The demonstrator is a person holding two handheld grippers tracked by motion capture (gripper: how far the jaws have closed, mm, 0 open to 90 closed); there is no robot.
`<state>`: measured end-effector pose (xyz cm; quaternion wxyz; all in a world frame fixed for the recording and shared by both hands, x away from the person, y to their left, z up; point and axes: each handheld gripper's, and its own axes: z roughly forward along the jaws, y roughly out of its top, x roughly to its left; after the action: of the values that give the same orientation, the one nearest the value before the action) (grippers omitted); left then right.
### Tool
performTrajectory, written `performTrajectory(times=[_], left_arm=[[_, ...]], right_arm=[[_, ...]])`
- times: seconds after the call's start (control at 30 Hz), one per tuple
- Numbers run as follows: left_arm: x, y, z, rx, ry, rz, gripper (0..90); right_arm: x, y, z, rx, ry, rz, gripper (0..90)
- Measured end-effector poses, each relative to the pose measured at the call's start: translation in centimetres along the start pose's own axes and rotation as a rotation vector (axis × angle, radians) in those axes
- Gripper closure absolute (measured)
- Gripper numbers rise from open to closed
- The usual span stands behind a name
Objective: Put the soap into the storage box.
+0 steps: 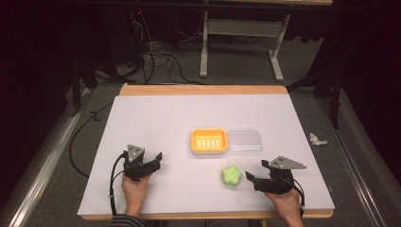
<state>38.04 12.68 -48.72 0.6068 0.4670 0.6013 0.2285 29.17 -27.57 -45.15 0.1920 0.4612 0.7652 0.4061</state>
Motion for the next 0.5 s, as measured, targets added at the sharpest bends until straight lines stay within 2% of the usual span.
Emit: performTrajectory(times=[0.1, 0.2, 0.5], left_arm=[[0.0, 0.0, 0.0, 0.004, 0.001, 0.005, 26.8], [0.0, 0.0, 0.1, 0.009, 0.005, 0.006, 26.8], [0.0, -0.1, 0.0, 0.013, -0.002, 0.011, 26.1]], right_arm=[[0.5, 0.1, -0.1, -0.006, 0.003, -0.012, 22.9], [1.0, 0.2, -0.1, -0.005, 0.027, -0.024, 24.0], [3.1, 1.1, 1.0, 0.048, 0.091, -0.108, 25.0]])
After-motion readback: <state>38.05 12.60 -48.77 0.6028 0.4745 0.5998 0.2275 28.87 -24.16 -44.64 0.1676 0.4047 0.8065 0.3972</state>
